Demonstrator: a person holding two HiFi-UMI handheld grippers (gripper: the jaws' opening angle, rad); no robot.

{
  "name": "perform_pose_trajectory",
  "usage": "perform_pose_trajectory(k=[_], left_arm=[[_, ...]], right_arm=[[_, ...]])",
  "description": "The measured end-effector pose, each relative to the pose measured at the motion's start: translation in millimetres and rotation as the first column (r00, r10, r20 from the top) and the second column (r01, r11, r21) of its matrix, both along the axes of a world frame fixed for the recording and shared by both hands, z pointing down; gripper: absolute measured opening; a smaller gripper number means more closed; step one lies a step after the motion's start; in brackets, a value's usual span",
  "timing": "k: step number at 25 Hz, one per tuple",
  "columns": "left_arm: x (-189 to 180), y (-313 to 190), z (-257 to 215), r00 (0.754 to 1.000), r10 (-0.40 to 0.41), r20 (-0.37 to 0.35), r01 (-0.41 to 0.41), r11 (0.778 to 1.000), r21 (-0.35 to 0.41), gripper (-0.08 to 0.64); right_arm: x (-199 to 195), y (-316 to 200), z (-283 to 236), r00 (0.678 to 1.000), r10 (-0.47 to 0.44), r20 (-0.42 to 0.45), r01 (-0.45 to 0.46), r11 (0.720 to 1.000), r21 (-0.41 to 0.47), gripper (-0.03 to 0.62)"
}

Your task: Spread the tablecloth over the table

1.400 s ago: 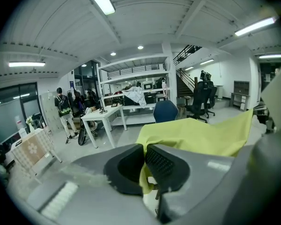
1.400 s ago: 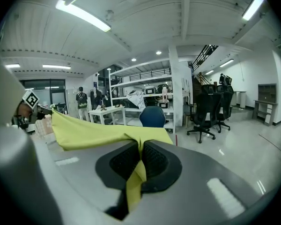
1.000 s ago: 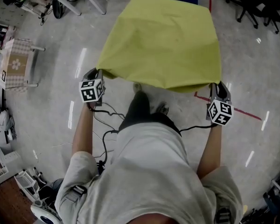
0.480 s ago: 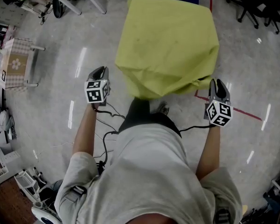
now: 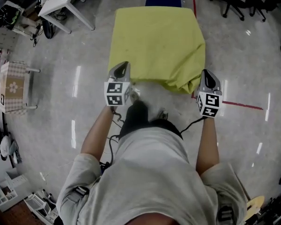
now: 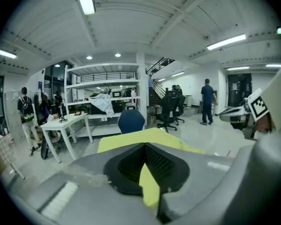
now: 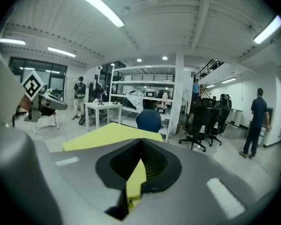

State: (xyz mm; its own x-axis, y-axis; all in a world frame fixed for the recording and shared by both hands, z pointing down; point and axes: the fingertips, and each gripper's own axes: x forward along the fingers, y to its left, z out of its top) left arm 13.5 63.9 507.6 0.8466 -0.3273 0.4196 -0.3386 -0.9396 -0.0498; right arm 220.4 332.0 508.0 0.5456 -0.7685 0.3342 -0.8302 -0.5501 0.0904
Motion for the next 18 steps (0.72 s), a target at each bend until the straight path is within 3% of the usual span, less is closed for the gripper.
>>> perform_pose_trajectory(k=[6,13,14,16,18], left_arm=[[47,48,18,0.994,0.111,0.023,-0.110,0.993,-0.043,0.020],[83,89,69,0.971,0.218,0.095,-0.205,0.970,-0.133,0.020],[87,94,76,0.966,0.234,0.109,-0.217,0.965,-0.144,0.020],[93,101,87,0.958,0.256,0.131,-0.234,0.959,-0.163,0.020],[94,101,100,0.952,0.264,0.157,-0.235,0.955,-0.179,0.020]], right_arm=[[16,59,77,0.971,0.139,0.195,-0.131,0.990,-0.050,0.008],[5,54,134,0.957,0.140,0.254,-0.104,0.983,-0.150,0.008],[5,51,146,0.953,0.137,0.270,-0.089,0.979,-0.182,0.040],[6,42,174,0.942,0.134,0.308,-0.055,0.966,-0.252,0.168],[7,34,209,0.929,0.140,0.342,-0.024,0.946,-0.323,0.200]])
